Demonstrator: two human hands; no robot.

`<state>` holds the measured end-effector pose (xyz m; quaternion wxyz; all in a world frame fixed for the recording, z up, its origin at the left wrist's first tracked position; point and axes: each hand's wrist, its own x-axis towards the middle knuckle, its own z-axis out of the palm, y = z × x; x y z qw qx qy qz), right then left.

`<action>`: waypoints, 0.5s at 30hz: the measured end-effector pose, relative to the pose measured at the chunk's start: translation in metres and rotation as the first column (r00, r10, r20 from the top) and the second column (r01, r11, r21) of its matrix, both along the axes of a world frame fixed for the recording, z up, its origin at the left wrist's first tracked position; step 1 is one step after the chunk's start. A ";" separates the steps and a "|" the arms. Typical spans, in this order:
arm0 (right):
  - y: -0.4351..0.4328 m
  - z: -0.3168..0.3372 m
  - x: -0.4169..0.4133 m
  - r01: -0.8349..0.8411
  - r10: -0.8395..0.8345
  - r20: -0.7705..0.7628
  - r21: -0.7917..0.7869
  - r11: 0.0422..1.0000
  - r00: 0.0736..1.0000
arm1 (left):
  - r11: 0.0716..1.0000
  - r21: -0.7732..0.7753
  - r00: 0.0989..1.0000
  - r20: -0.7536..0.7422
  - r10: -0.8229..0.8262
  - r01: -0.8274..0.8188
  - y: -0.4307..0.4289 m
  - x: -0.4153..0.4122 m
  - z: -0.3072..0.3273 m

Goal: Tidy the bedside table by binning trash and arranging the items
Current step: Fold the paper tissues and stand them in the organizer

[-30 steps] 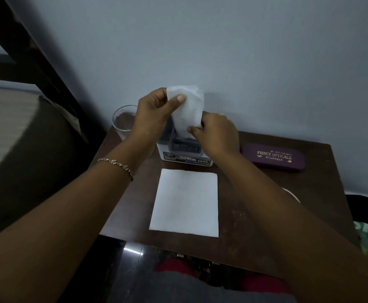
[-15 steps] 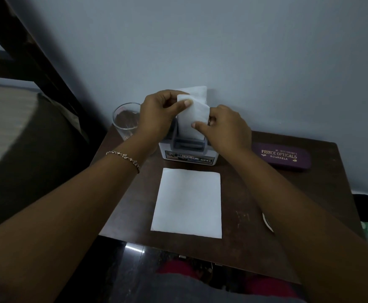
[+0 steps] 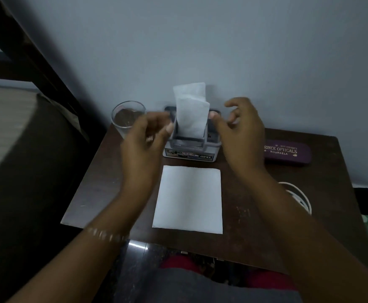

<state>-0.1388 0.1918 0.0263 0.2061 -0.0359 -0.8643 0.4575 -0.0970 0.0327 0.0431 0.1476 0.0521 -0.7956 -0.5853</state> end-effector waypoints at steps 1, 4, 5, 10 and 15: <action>0.003 -0.003 0.017 0.021 -0.021 -0.029 -0.012 1.000 0.999 | 1.000 -0.005 0.998 0.064 -0.008 0.008 -0.004 0.017 -0.009; 0.005 -0.025 0.074 -0.087 0.072 0.114 0.133 0.987 0.991 | 0.999 -0.047 0.953 0.304 -0.001 0.016 -0.016 0.054 -0.046; 0.004 -0.035 0.093 -0.140 0.100 0.183 0.222 0.965 0.978 | 0.999 -0.042 0.928 0.373 0.008 0.008 -0.018 0.061 -0.057; 0.005 -0.066 0.131 -0.295 0.095 0.407 0.464 0.836 0.909 | 0.999 -0.024 0.837 0.547 -0.024 0.045 -0.013 0.075 -0.084; 0.006 -0.061 0.130 -0.291 0.096 0.426 0.420 0.860 0.900 | 0.997 -0.011 0.763 0.644 -0.050 0.074 -0.005 0.058 -0.070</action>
